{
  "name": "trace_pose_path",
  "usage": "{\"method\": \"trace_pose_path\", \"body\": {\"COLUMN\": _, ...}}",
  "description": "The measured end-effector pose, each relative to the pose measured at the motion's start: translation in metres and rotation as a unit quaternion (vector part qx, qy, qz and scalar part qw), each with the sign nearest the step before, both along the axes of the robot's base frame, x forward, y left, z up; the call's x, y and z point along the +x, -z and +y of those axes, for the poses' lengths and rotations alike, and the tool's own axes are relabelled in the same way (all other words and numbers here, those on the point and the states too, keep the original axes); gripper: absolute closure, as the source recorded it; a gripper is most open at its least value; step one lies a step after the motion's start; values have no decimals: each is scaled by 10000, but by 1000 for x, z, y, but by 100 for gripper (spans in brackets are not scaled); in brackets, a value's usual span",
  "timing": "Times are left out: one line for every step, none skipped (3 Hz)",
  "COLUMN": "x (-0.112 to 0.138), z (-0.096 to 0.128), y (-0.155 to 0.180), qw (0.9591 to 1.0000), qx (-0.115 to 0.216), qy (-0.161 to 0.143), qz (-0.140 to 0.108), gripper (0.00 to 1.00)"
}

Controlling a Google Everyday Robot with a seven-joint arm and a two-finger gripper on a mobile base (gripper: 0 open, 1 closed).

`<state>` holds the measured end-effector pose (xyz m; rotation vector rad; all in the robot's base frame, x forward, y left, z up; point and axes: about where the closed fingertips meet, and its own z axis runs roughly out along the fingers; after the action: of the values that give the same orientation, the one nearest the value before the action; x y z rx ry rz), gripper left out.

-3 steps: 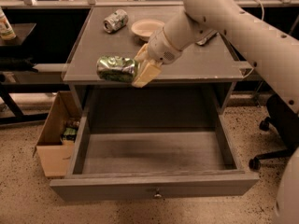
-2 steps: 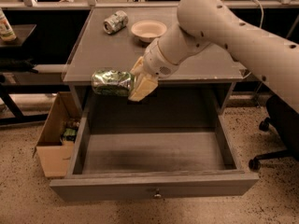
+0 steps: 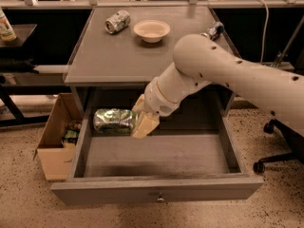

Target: Place green can into top drawer

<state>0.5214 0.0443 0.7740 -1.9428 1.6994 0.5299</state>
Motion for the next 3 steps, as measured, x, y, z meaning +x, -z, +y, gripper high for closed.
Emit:
{"method": "trace_pose_path", "body": {"x": -11, "z": -10, "y": 39, "qw": 9994, "qx": -31, "qy": 73, "qz": 341, "gripper": 100}}
{"method": "trace_pose_path", "body": {"x": -5, "z": -23, "y": 73, "qw": 9979, "qx": -68, "qy": 204, "qz": 610, "gripper": 100}}
{"method": "trace_pose_path", "body": {"x": 11, "z": -41, "y": 112, "qw": 9948, "qx": -139, "qy": 451, "qz": 905, "gripper": 100}}
